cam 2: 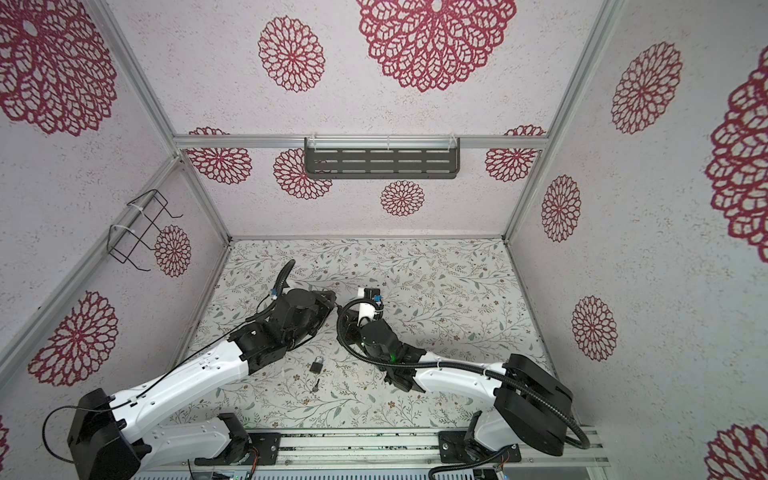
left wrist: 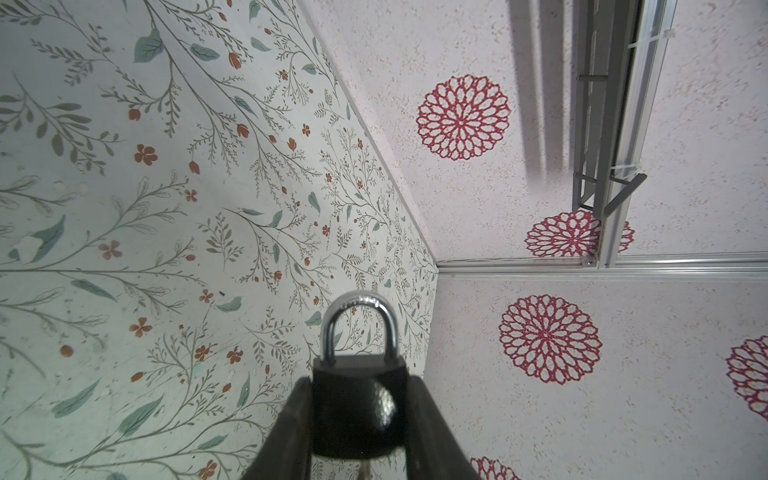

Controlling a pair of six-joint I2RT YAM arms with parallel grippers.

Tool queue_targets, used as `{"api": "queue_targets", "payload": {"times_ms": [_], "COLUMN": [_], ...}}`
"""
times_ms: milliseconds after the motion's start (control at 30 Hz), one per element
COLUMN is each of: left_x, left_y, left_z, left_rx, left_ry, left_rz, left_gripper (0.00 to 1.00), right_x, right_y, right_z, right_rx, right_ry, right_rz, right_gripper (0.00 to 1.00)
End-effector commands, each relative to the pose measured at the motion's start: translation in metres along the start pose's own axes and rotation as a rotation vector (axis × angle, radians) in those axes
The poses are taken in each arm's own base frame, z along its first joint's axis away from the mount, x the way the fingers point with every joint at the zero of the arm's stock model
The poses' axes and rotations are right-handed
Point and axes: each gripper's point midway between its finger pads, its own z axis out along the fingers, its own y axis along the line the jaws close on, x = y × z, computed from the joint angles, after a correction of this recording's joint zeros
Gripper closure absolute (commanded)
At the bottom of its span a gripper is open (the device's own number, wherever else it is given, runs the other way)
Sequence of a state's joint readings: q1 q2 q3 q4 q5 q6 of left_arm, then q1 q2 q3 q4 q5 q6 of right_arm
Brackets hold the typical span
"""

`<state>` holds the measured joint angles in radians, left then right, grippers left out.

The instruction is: Unlock with the key

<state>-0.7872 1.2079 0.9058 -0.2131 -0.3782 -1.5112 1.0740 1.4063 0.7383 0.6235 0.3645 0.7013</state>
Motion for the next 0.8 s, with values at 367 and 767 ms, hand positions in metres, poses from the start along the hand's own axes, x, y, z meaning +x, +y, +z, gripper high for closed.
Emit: {"api": "queue_targets", "payload": {"times_ms": [367, 767], "left_x": [-0.012, -0.017], "left_y": [-0.01, -0.011], "left_z": [-0.009, -0.01], "left_rx": [0.048, 0.053], "left_ry": [-0.045, -0.063], "left_rz": [-0.013, -0.019], "left_gripper": [1.0, 1.0], "right_x": [-0.019, -0.017], "right_y": [0.003, 0.017], "right_z": [-0.006, -0.009], "right_rx": [0.001, -0.05], "right_ry": [-0.058, -0.042], "right_rz": [0.002, -0.024], "right_gripper": [1.0, 1.0]}}
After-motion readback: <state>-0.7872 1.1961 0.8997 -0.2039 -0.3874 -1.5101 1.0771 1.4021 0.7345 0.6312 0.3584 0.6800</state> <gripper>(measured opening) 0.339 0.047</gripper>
